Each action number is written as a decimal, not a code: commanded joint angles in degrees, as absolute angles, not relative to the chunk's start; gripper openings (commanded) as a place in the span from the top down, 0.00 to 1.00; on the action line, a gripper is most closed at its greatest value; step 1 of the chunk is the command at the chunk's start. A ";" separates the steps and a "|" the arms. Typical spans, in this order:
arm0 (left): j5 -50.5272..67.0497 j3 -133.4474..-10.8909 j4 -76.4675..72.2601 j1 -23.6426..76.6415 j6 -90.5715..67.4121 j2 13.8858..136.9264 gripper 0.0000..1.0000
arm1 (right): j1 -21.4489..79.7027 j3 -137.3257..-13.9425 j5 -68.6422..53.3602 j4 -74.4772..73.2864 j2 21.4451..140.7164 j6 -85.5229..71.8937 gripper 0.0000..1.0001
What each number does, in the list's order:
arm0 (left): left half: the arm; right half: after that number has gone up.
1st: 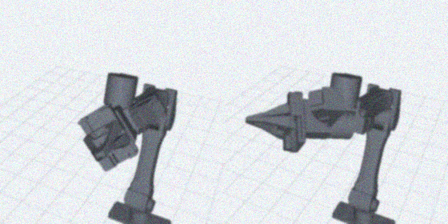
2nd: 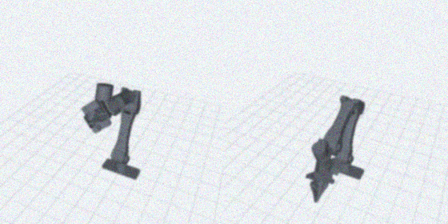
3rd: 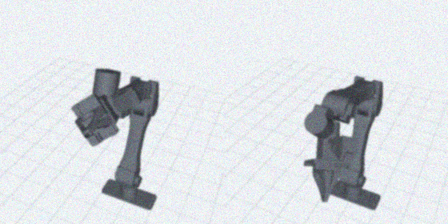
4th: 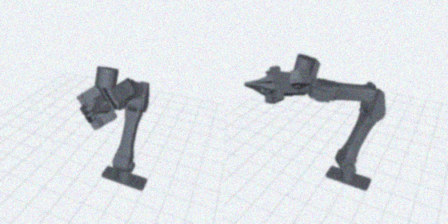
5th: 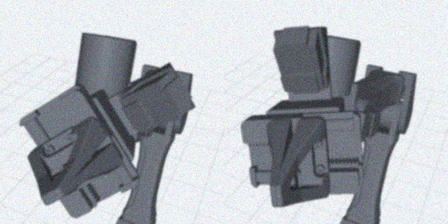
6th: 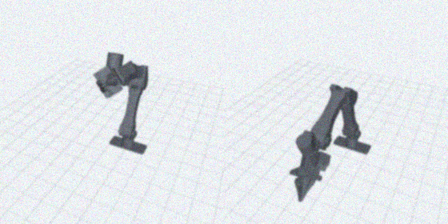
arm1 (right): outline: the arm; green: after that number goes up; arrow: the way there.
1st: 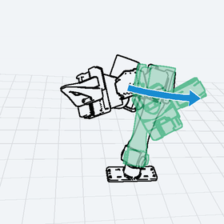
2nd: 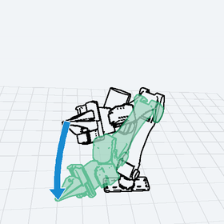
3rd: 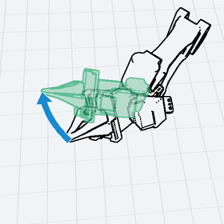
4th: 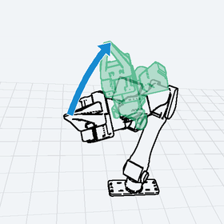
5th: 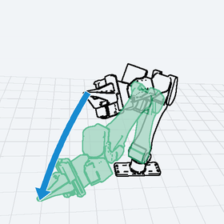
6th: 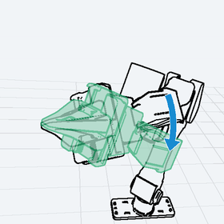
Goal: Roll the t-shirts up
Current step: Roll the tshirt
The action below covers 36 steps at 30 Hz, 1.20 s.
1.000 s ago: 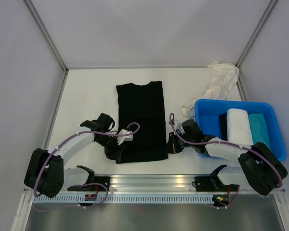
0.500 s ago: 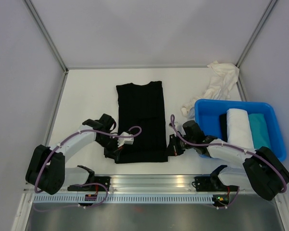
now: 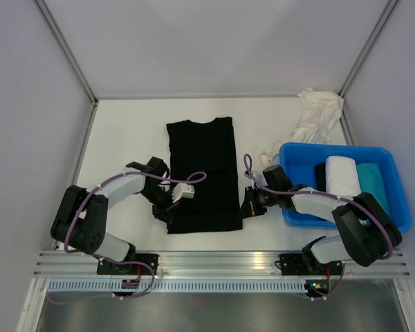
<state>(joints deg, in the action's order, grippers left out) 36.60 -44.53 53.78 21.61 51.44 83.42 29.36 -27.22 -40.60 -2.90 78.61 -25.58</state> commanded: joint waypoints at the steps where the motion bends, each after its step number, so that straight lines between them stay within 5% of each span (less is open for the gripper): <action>1: 35.86 -45.00 49.93 21.18 49.04 85.78 0.97 | 27.51 -30.32 -41.13 -3.60 81.03 -22.68 0.96; 11: 34.98 -44.30 47.29 21.18 45.62 88.95 0.96 | 26.98 -35.23 -32.27 -11.76 76.57 -18.47 0.73; 16: 34.54 -44.12 47.20 21.18 44.74 88.60 0.95 | 28.12 -44.55 -21.72 -26.62 73.92 -13.37 0.83; 20: 35.51 -43.94 47.11 21.18 43.95 87.80 0.94 | 33.56 -44.04 -24.50 -22.87 71.98 -15.37 0.99; 29: 33.93 -44.21 46.76 21.09 40.52 87.54 0.87 | 43.51 -34.73 -32.26 5.43 79.88 -26.10 1.00; 36: 29.28 -44.82 46.58 21.18 36.74 84.64 0.72 | 43.33 -34.63 -29.62 7.56 85.43 -28.03 1.00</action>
<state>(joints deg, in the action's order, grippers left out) 33.17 -44.38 48.03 21.45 40.07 87.44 43.48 -34.76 -30.00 1.65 85.36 -25.58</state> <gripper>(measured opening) 0.255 0.003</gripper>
